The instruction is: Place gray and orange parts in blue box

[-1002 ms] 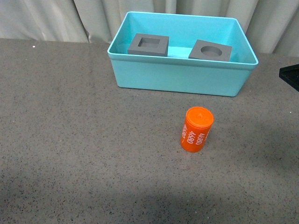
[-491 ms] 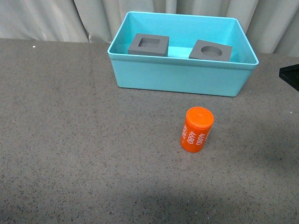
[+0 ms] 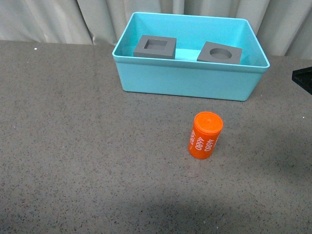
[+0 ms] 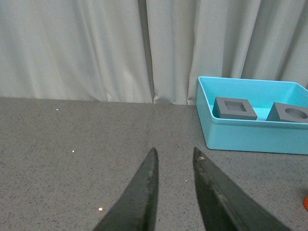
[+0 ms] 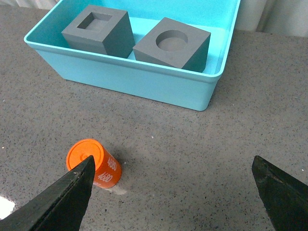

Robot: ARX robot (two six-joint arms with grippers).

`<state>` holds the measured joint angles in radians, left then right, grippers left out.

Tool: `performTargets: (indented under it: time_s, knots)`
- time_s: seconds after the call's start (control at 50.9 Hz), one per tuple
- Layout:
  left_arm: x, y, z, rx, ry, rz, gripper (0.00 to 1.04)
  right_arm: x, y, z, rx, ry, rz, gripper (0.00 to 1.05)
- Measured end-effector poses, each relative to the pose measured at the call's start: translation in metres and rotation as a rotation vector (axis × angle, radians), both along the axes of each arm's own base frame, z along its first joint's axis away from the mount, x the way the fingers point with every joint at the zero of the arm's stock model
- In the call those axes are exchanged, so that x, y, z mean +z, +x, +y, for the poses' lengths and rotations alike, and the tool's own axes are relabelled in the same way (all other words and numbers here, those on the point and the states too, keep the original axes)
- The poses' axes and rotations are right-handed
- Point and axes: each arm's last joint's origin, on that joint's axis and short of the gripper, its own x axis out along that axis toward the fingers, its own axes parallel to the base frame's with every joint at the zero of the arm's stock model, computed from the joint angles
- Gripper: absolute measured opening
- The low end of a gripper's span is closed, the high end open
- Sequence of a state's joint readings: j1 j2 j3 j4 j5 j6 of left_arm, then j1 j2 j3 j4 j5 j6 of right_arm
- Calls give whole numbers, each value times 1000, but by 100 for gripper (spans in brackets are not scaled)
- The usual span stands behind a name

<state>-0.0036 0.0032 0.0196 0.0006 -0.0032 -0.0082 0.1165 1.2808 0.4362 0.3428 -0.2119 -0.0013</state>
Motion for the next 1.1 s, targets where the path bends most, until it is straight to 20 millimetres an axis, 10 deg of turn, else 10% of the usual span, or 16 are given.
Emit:
performTargets:
  time_s: [0.472, 1.1]
  knots:
    - [0, 0, 0, 0, 1, 0, 100, -4, 1, 3, -25, -88, -108, 95]
    - [0, 0, 0, 0, 3, 0, 98, -49, 60, 83, 449, -291, 197, 95]
